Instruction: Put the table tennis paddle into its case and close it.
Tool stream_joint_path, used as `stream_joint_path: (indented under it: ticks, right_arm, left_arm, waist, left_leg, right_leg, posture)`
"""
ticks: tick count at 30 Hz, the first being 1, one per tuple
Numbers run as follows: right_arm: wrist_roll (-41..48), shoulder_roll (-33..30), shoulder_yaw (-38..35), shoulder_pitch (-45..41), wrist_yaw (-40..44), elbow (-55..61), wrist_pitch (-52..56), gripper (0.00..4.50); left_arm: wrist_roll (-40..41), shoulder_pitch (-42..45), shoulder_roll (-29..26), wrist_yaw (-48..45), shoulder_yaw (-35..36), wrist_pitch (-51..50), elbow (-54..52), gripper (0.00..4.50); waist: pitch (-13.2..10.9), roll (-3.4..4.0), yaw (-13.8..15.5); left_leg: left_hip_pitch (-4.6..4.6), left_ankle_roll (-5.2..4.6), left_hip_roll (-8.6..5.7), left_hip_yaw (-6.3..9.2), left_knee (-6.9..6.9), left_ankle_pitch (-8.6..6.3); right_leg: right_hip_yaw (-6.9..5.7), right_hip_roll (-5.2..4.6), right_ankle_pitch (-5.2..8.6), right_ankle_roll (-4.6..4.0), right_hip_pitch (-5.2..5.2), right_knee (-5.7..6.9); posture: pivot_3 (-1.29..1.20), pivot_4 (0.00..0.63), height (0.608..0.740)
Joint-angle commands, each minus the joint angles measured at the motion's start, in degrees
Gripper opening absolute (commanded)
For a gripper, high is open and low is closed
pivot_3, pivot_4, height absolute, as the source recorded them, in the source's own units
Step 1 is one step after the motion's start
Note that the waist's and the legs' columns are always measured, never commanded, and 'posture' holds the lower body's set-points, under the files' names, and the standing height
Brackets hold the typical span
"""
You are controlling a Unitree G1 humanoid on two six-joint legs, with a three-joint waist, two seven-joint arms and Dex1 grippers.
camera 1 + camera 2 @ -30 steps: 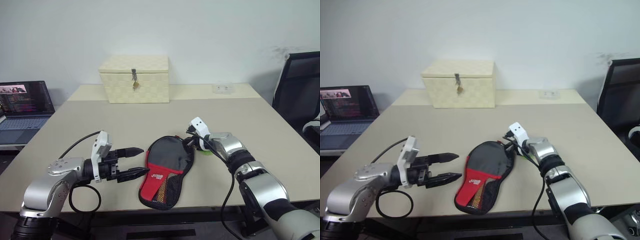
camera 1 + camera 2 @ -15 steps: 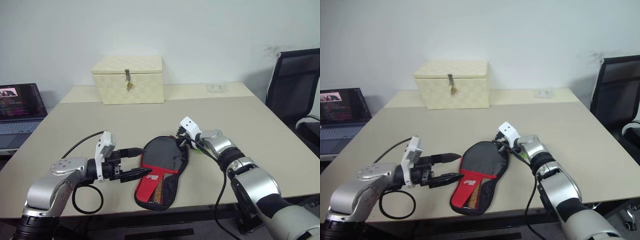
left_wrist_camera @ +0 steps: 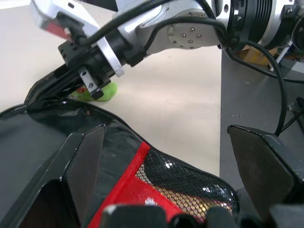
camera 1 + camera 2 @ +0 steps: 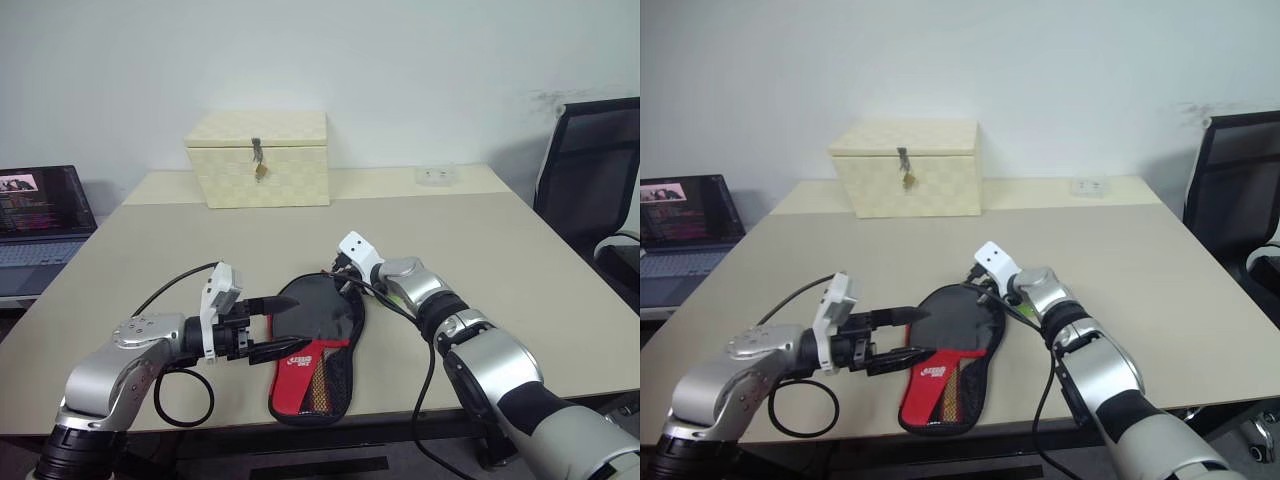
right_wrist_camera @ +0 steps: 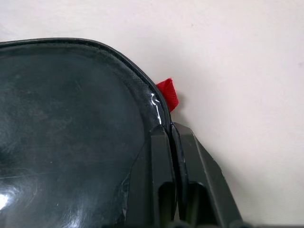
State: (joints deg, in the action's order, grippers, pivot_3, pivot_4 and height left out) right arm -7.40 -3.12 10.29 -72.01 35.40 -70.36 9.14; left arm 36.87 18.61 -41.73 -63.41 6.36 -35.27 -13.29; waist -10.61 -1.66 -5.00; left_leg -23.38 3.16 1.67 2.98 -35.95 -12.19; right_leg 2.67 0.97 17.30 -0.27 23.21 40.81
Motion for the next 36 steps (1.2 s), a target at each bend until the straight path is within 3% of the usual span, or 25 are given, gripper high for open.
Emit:
stream_joint_path:
  ticks: [1, 10, 19, 27, 32, 36]
  right_arm:
    - [0.52, 0.24, -1.54, -2.29, -0.74, 0.48, -1.09, 1.36]
    - [11.46, -2.06, -11.33, -0.67, 2.09, 16.89, 4.92, 4.48]
    - [12.48, -13.22, -10.18, 18.32, 2.61, 48.69, 22.24, 4.48]
    - [12.36, -19.22, -7.53, 28.95, 3.18, 61.90, 29.21, 4.48]
    - [14.76, -25.16, -3.90, 34.93, 11.15, 70.79, 30.17, 4.48]
    - [12.45, -26.08, -1.01, 35.68, 10.72, 70.73, 27.20, 4.48]
  left_arm:
    - [-0.44, 1.51, 0.31, 0.01, -0.31, 1.70, 0.61, 4.50]
    - [-5.88, 4.71, 1.80, -2.59, -5.01, 8.10, 8.96, 4.50]
    - [-19.35, 13.02, 6.25, -4.80, -12.04, 25.50, 32.24, 4.50]
    - [-26.45, 22.72, 12.75, -6.77, -14.95, 37.73, 50.86, 4.50]
    - [-28.54, 25.85, 14.82, -8.92, -15.25, 40.66, 57.84, 4.50]
    - [-29.29, 25.84, 15.56, -10.28, -15.21, 41.51, 60.47, 4.50]
  waist:
    - [0.00, 0.00, 0.00]
    - [-0.06, 0.05, 0.21]
    - [-0.09, 0.09, 2.19]
    - [-0.11, 0.13, 1.95]
    - [-0.12, 0.14, 2.07]
    - [-0.11, 0.14, 1.92]
  left_leg:
    - [0.00, 0.00, 0.00, 0.00, 0.00, 0.00]
    - [-0.04, 0.00, 0.01, 0.05, 0.00, 0.00]
    - [-0.17, -0.01, -0.06, 0.09, -0.04, 0.00]
    - [-0.28, -0.02, -0.20, 0.07, -0.08, 0.00]
    - [-0.32, -0.02, -0.29, 0.09, -0.10, 0.00]
    - [-0.27, -0.03, -0.32, 0.07, -0.13, 0.00]
  right_leg:
    - [0.00, 0.00, 0.00, 0.00, 0.00, 0.00]
    - [-0.06, -0.01, 0.00, 0.00, 0.01, -0.01]
    - [-0.13, -0.06, 0.00, 0.00, 0.02, -0.09]
    - [-0.20, 0.01, 0.00, 0.01, 0.10, -0.07]
    - [-0.27, 0.05, 0.01, 0.03, 0.10, -0.09]
    - [-0.29, 0.13, 0.07, 0.14, 0.06, -0.07]
  posture:
    - [0.00, 0.150, 0.740]
    - [0.00, 0.150, 0.740]
    - [0.00, 0.150, 0.740]
    - [0.00, 0.150, 0.740]
    - [0.00, 0.150, 0.740]
    - [0.00, 0.150, 0.740]
